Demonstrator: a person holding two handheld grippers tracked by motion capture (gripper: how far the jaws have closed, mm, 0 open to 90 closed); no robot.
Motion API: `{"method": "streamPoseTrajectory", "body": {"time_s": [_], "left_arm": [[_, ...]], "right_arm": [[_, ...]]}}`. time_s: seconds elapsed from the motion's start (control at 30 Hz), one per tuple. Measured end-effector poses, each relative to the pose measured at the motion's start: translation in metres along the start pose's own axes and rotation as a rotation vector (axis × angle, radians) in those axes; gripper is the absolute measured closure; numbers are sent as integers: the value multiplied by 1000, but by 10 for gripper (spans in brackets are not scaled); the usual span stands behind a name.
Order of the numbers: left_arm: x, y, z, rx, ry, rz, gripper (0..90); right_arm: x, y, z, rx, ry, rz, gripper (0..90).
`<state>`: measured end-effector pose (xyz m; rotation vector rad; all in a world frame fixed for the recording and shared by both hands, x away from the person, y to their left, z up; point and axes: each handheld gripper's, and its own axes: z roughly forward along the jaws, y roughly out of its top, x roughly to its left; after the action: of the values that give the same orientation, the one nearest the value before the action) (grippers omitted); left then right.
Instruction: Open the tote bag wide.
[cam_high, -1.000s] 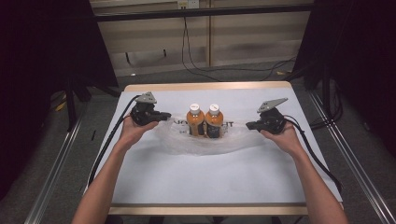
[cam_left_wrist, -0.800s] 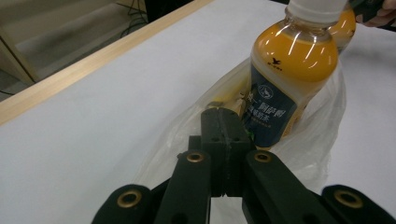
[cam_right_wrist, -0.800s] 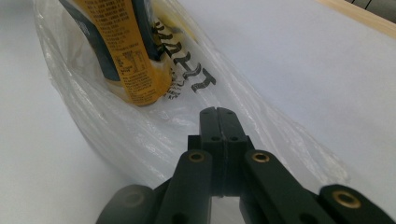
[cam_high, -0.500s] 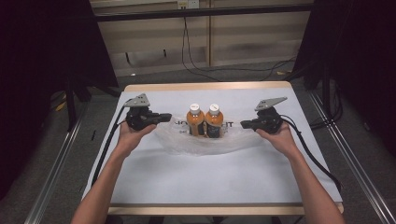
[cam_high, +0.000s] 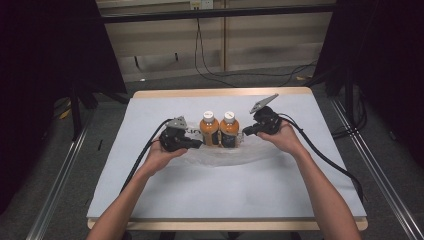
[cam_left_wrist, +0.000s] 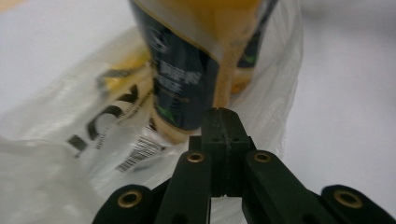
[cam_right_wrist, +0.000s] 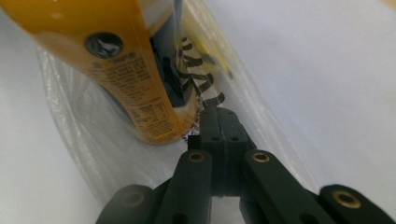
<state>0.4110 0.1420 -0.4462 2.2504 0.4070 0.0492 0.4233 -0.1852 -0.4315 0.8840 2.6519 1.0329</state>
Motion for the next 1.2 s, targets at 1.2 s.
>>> {"method": "streamPoseTrajectory", "body": {"time_s": [1.2], "left_arm": [[-40,13,66,146,-21,148,900]], "right_arm": [[-13,12,58,132,33,76,900]]}}
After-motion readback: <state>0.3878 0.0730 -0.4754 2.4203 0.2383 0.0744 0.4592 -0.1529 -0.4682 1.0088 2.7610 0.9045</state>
